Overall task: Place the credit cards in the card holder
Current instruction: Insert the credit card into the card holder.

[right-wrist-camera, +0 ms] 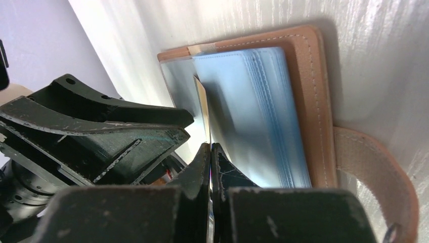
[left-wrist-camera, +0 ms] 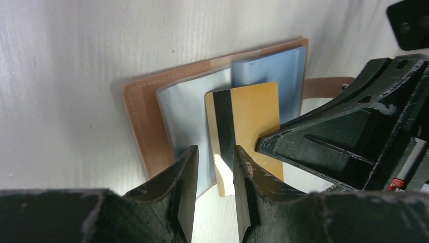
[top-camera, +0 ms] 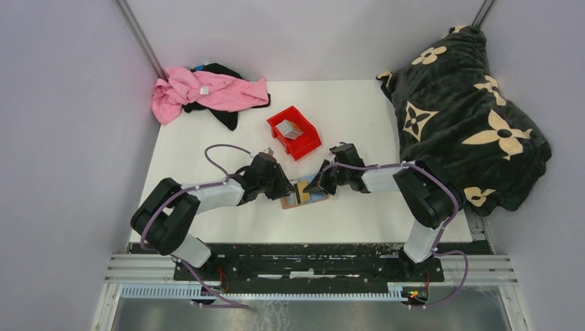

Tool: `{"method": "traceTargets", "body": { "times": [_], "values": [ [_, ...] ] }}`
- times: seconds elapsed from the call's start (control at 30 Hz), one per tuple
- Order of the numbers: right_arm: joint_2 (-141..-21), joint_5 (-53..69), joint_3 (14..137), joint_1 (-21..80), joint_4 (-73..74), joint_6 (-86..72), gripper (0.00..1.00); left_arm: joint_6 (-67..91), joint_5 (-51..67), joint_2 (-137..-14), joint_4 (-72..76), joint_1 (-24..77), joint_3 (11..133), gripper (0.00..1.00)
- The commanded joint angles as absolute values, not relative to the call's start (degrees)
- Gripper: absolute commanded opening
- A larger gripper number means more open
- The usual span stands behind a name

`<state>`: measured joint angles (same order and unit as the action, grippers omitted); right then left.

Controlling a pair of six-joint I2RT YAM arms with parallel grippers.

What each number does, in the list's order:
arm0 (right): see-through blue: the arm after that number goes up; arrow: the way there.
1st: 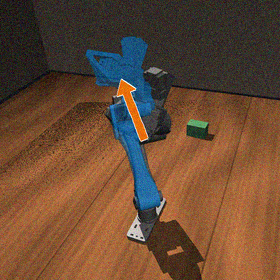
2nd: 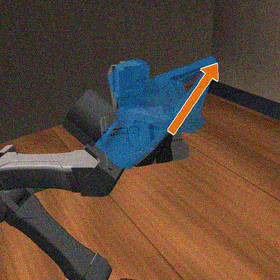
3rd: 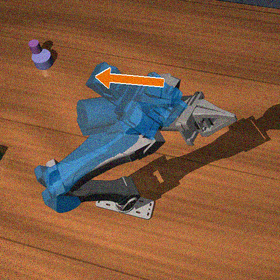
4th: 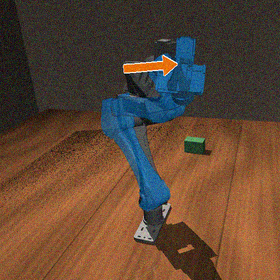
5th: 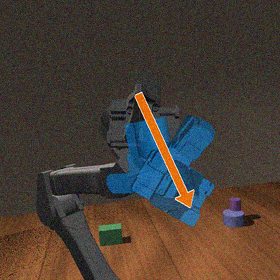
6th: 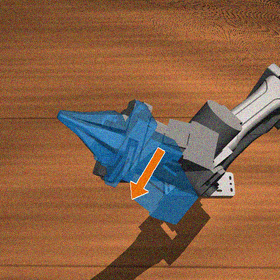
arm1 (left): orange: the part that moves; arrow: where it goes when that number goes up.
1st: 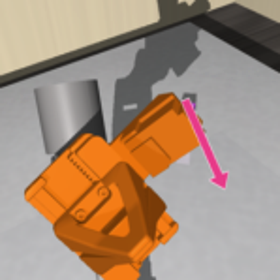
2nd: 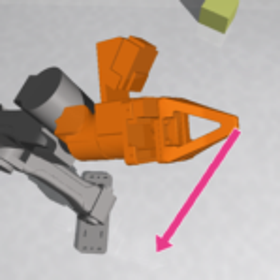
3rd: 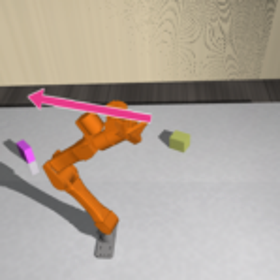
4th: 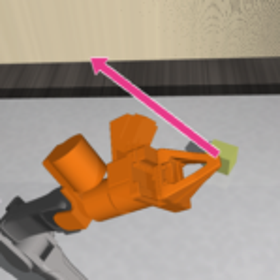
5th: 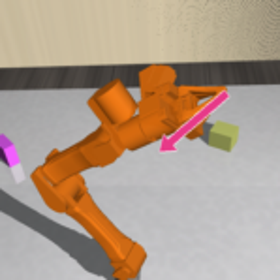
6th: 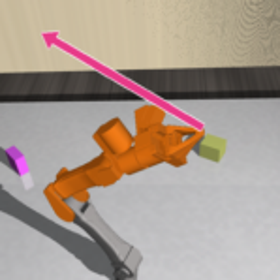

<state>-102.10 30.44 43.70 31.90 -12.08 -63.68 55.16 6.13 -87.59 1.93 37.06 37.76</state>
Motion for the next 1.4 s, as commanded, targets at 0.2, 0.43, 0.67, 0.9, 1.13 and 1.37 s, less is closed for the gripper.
{"method": "traceTargets", "body": {
  "times": [0.2, 0.43, 0.67, 0.9, 1.13, 1.37],
  "values": [
    [-103.22, 33.95, 41.04, 29.94, -21.27, -71.13, 0.01, 59.73, 9.55, -89.21, 9.68, 36.41, 36.73, 0.41],
    [-104.15, 35.69, 39.72, 28.88, -25.95, -75.11, 0.01, 62.27, 10.54, -88.99, 12.55, 35.92, 34.32, 0.43],
    [-105.91, 37.27, 39.24, 28.75, -29.45, -77.7, 0.01, 65.19, 11.49, -89.64, 16.08, 35.43, 33.43, 0.44],
    [-107.58, 38.68, 38.68, 28.82, -33.25, -80.82, 0.01, 68.49, 12.88, -91.15, 20.73, 35.16, 32.91, 0.44],
    [-108.19, 39.45, 38.0, 28.78, -34.41, -81.67, 0.01, 72.52, 12.3, -91.26, 26.9, 34.93, 29.26, 0.38],
    [-108.46, 40.26, 38.07, 28.8, -33.25, -81.19, 0.01, 73.5, 10.34, -90.15, 29.21, 34.8, 28.13, 0.26]
  ]
}}
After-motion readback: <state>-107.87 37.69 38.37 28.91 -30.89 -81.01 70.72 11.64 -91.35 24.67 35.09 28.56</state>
